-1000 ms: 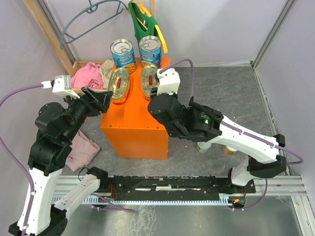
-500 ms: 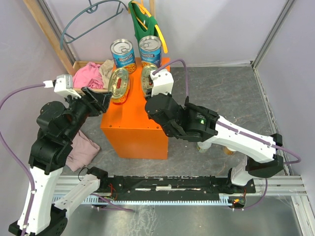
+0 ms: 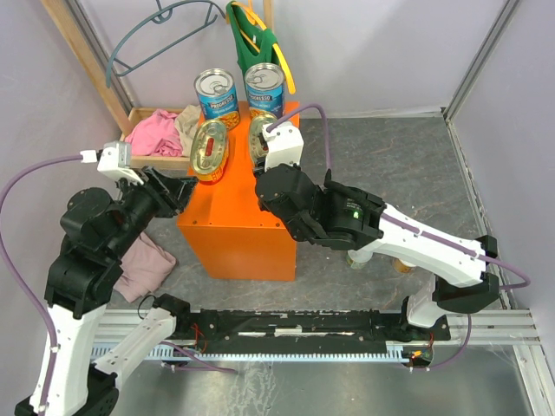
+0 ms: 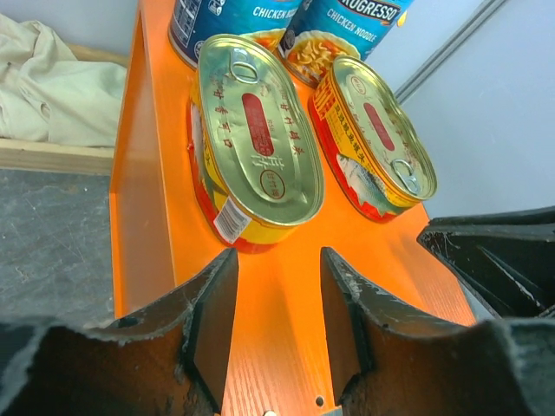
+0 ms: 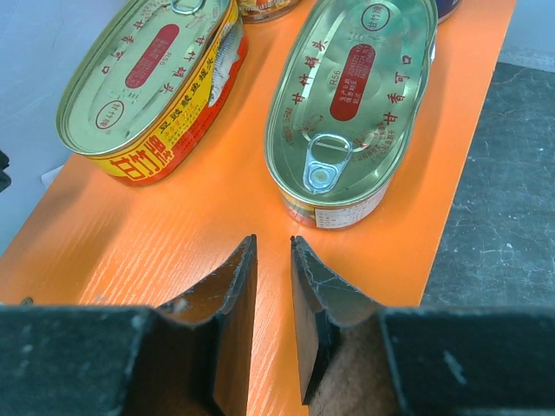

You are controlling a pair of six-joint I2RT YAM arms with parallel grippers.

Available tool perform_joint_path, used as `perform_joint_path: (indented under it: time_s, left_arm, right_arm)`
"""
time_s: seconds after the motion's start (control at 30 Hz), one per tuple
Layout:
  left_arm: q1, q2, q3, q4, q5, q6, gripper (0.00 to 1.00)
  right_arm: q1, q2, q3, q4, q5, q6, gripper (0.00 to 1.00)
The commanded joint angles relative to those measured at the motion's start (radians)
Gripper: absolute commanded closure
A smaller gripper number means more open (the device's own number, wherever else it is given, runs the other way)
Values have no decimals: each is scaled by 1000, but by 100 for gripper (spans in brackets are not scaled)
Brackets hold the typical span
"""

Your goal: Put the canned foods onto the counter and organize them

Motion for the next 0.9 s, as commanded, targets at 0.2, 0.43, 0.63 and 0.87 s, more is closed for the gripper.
perform_joint_path:
  time_s: [0.2,0.43,0.63,0.87]
  left_arm:
    - [4,-11,-51,40,67,29,69]
    - [4,16,-72,87,94,19,70]
    - [3,33,-90,112,97,15,71]
    - [3,44,-106,132,87,13,70]
  right_arm:
    - [4,-50,19,38,15,-24,71]
    - [2,-91,-14,46,48,-34,71]
    - [-3,-123,-42,45,69,-36,71]
    - [-17,-167,-87,43,81,-25,70]
